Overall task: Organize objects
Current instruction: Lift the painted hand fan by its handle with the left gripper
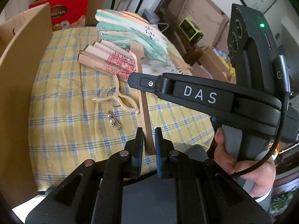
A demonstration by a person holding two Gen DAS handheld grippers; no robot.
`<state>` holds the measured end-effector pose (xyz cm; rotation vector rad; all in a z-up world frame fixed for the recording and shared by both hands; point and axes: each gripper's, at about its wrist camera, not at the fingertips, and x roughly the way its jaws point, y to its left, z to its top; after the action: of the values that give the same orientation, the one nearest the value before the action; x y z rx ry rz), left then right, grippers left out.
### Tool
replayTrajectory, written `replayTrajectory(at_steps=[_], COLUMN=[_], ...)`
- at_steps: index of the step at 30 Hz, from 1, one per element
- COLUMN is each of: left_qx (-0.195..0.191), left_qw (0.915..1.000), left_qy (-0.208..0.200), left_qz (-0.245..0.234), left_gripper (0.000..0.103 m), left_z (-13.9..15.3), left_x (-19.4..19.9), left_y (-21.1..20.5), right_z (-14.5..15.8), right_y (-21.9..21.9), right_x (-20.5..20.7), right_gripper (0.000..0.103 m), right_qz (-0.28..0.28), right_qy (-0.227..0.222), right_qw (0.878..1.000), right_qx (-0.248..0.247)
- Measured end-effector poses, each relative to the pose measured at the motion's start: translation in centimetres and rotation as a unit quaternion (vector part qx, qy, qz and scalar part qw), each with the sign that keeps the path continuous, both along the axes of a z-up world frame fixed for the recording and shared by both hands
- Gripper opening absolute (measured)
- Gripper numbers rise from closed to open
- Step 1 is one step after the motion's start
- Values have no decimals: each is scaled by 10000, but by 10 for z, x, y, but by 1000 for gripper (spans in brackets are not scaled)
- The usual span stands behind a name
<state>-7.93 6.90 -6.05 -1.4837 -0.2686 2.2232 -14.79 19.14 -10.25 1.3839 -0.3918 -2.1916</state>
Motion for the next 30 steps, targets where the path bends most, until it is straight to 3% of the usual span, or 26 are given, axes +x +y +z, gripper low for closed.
replayTrajectory(at_steps=[14,30], left_qx=[134,252], left_qw=[9971,9904], left_qy=[622,978], left_qz=[421,945], left_gripper=[12,15], left_z=[50,77], left_x=[22,44], left_y=[-51,-128], right_z=[53,78], right_y=[-52,-135], right_x=[22,43], right_gripper=[16,16], right_qz=[478,1139], right_qy=[547,812], right_qw=[9973,9900], right_qx=[-116,-199])
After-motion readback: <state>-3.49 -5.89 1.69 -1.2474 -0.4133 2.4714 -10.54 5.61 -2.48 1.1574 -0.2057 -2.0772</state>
